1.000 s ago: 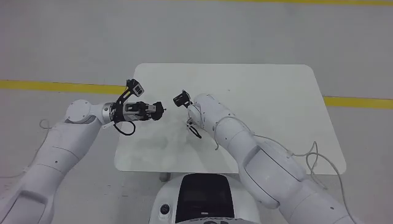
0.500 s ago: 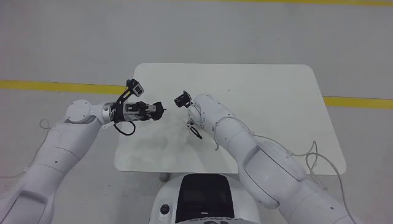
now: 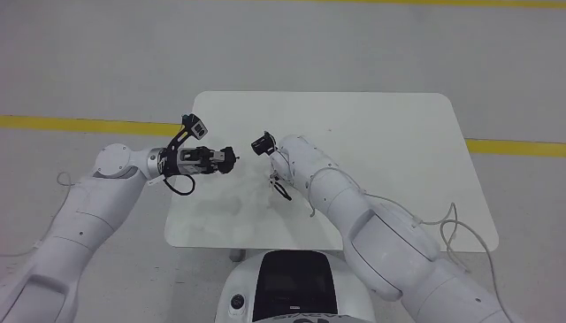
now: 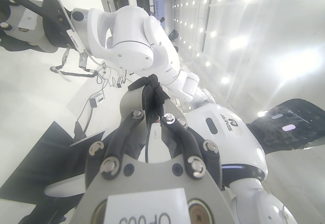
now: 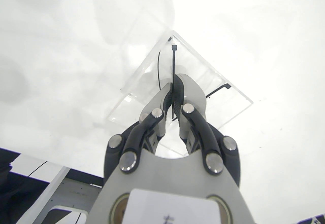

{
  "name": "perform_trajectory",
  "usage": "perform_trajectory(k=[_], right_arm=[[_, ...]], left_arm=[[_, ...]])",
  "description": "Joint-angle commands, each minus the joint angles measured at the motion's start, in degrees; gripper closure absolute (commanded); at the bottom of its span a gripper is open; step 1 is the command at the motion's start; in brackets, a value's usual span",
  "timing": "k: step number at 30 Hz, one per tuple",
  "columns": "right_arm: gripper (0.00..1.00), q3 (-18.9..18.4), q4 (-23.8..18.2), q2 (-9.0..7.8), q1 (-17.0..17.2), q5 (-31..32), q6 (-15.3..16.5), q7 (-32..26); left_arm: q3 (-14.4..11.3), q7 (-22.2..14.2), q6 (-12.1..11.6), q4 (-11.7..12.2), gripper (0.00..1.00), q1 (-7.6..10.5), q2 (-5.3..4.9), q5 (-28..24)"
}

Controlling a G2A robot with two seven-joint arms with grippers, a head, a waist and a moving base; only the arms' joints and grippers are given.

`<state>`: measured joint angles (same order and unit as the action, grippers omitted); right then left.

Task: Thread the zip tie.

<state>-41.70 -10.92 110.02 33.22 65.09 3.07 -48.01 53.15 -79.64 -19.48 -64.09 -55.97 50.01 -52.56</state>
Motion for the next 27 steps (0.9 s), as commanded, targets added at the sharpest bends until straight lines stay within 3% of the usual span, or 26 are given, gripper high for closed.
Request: perform_trajectory(k=[1,27], right_arm=[[1.0,0.0,-0.1,0.03,0.0,0.1,-0.1,0.0],[1.0,0.0,-5.3,-0.41,-0.4,1.4,-1.6,-2.0]], left_arm=[[0.0,0.0,0.0,0.0,1.0,0.0,0.0,0.0],[0.0,0.0,0.0,0.0,1.0,0.0,0.0,0.0]])
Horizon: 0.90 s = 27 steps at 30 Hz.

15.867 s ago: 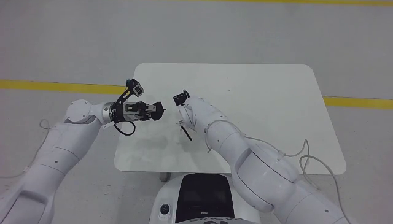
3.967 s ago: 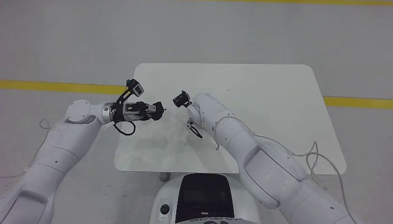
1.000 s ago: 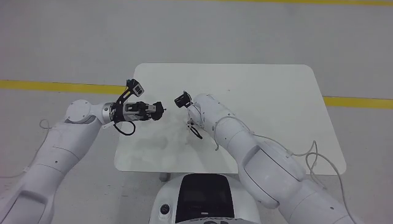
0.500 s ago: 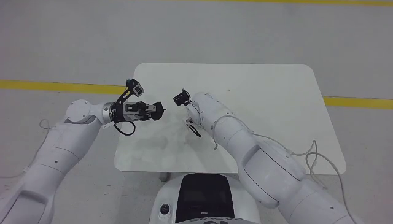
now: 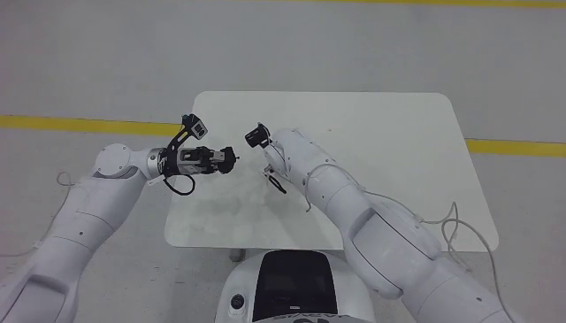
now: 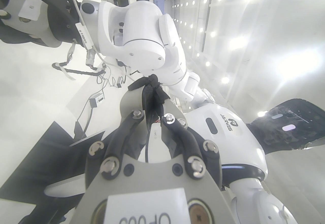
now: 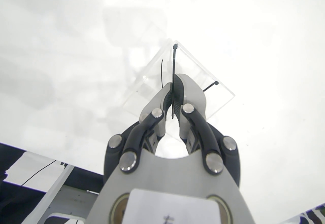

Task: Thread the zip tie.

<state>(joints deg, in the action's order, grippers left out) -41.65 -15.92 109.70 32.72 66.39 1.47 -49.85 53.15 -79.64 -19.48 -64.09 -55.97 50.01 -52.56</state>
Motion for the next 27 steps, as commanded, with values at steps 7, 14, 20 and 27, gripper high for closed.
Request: perform_trajectory(k=[7,14,20,27], right_arm=[[1.0,-0.1,-2.6,-0.71,0.8,1.2,-0.4,-1.8],[1.0,-0.7,-5.5,-1.7,1.7,2.0,-1.2,-2.6],[1.0,-2.1,-9.8,-3.31,3.0,2.6,-0.5,-3.3],[1.0,-5.6,-18.1,-6.47,6.0,3.4,0.9,-5.4]], left_arm=[[0.0,0.0,0.0,0.0,1.0,0.0,0.0,0.0],[0.0,0.0,0.0,0.0,1.0,0.0,0.0,0.0],[0.0,0.0,0.0,0.0,1.0,0.0,0.0,0.0],[0.0,0.0,0.0,0.0,1.0,0.0,0.0,0.0]])
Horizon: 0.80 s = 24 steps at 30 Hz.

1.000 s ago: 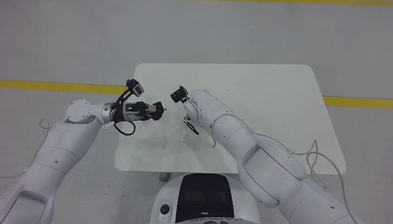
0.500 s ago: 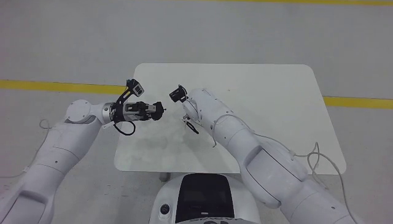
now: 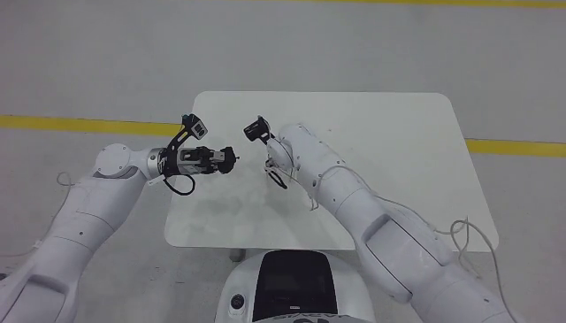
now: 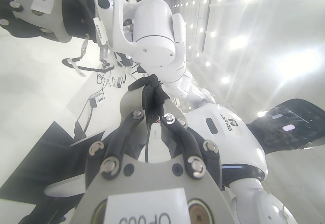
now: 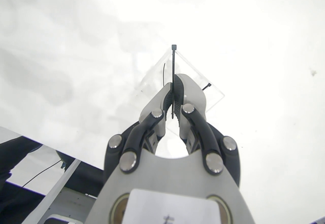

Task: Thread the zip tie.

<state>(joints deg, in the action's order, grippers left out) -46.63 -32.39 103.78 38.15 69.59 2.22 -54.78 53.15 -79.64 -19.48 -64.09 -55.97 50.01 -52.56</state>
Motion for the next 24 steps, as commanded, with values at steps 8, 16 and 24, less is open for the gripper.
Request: perform_trajectory(k=[8,16,24], right_arm=[[1.0,-5.3,-12.6,-3.96,5.6,1.6,1.9,-5.4],[1.0,-5.3,-12.6,-3.96,5.6,1.6,1.9,-5.4],[1.0,-13.3,-18.6,-7.45,8.8,-0.9,9.4,-3.9]], left_arm=[[0.0,0.0,0.0,0.0,1.0,0.0,0.0,0.0],[0.0,0.0,0.0,0.0,1.0,0.0,0.0,0.0],[0.0,0.0,0.0,0.0,1.0,0.0,0.0,0.0]])
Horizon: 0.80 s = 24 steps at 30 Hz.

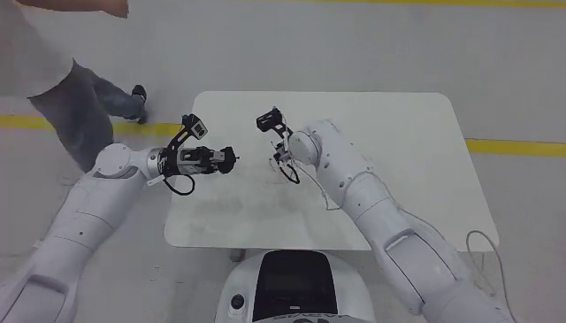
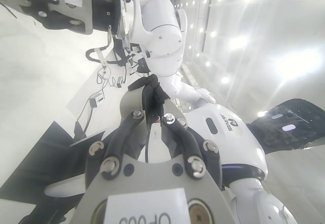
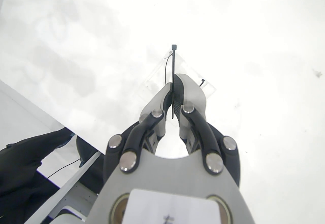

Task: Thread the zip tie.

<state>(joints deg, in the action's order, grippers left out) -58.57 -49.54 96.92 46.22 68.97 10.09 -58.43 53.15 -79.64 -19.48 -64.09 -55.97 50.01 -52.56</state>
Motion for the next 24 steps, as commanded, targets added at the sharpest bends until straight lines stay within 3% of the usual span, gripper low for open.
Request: perform_trajectory(k=[1,5,10,18,24], right_arm=[[1.0,-2.5,-2.7,-1.12,1.5,-0.5,2.7,-0.6],[1.0,-7.8,-8.2,-3.31,5.0,-3.0,8.9,-2.1],[1.0,-10.2,-15.8,-5.86,9.1,-8.7,9.4,-4.1],[1.0,-7.2,-24.3,-11.47,11.7,-23.0,9.4,-4.5],[1.0,-3.0,-26.9,-15.47,11.3,-32.5,9.4,-2.3]], left_arm=[[0.0,0.0,0.0,0.0,1.0,0.0,0.0,0.0],[0.0,0.0,0.0,0.0,1.0,0.0,0.0,0.0],[0.0,0.0,0.0,0.0,1.0,0.0,0.0,0.0],[0.0,0.0,0.0,0.0,1.0,0.0,0.0,0.0],[0.0,0.0,0.0,0.0,1.0,0.0,0.0,0.0]])
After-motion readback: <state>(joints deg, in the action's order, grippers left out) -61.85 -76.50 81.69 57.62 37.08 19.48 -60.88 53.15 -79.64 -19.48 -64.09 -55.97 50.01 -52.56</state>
